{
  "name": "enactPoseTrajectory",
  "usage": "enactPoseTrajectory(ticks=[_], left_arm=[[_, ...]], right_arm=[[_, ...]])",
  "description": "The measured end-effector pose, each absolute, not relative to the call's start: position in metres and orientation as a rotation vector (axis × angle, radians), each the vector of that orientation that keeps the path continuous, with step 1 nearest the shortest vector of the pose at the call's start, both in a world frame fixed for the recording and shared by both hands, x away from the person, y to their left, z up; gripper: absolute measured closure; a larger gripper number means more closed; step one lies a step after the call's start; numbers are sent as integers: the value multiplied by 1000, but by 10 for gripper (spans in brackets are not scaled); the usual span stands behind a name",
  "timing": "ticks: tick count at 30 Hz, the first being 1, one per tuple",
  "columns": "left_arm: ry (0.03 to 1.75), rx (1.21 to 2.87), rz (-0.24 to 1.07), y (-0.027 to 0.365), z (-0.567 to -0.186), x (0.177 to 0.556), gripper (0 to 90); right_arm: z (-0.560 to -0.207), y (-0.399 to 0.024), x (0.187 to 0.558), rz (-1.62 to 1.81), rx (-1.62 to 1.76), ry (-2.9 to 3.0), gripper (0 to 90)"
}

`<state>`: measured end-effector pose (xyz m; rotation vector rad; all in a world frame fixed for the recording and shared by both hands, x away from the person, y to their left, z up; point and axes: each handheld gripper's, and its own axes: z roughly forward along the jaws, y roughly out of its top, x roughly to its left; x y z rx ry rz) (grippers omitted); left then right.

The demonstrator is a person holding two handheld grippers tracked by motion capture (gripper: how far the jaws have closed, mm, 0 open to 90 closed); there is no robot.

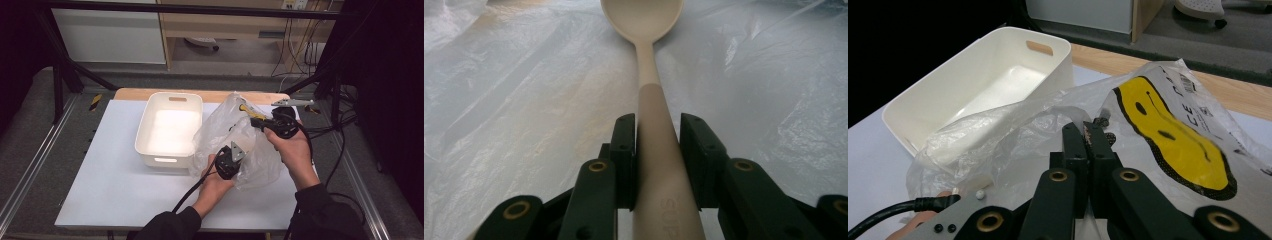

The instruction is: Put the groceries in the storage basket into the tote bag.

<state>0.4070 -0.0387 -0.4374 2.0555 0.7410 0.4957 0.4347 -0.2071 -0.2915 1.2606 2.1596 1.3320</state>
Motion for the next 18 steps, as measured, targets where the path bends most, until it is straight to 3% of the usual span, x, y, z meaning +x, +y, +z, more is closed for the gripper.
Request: enactPoseTrajectory(ticks=[18], left_arm=[[729, 2018, 565, -42, -429, 415, 693]], right_arm=[[-292, -204, 433, 1335, 1243, 2179, 900]])
